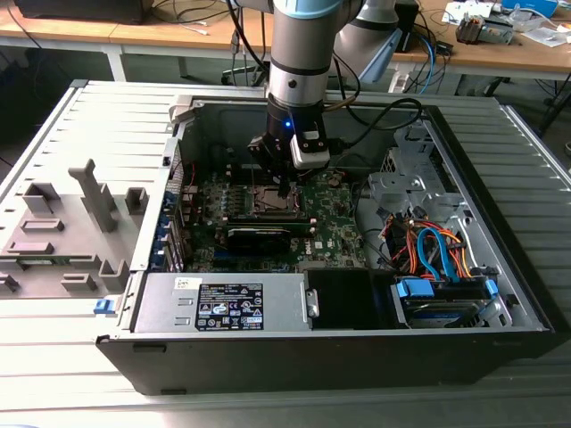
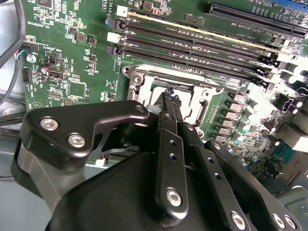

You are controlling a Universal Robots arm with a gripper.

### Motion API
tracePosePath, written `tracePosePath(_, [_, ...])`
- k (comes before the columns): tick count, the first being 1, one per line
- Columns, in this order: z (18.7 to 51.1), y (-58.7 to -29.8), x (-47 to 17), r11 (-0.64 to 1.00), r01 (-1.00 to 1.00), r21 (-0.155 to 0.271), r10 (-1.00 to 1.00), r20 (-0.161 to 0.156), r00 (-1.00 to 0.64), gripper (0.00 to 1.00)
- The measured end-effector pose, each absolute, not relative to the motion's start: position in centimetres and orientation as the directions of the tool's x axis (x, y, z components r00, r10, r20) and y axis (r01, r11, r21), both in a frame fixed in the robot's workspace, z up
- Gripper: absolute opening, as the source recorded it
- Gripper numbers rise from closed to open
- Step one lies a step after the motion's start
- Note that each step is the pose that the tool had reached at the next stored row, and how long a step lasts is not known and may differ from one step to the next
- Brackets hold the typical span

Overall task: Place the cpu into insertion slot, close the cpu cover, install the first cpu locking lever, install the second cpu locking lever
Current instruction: 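Install the first cpu locking lever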

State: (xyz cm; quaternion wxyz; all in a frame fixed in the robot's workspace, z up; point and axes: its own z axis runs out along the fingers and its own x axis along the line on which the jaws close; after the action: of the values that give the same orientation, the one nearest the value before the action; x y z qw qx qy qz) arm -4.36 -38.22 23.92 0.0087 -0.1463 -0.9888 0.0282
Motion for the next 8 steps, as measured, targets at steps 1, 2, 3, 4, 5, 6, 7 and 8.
tracePosePath(1, [23.92,-38.22,-4.36,0.956,0.289,-0.058,0.29,0.009,-0.957,0.11])
tracePosePath(2, [23.92,-38.22,-4.36,0.956,0.288,-0.058,0.289,0.009,-0.957,0.11])
tracePosePath(3, [23.92,-38.22,-4.36,0.956,0.288,-0.058,0.289,0.009,-0.957,0.11])
tracePosePath(4, [23.92,-38.22,-4.36,0.956,0.288,-0.058,0.289,0.009,-0.957,0.11])
tracePosePath(5, [23.92,-38.22,-4.36,0.956,0.288,-0.058,0.289,0.009,-0.957,0.11])
tracePosePath(6, [23.92,-38.22,-4.36,0.956,0.287,-0.058,0.288,0.009,-0.957,0.11])
tracePosePath(7, [23.92,-38.22,-4.36,0.956,0.287,-0.058,0.288,0.009,-0.958,0.11])
tracePosePath(8, [23.92,-38.22,-4.36,0.956,0.287,-0.058,0.288,0.009,-0.958,0.11])
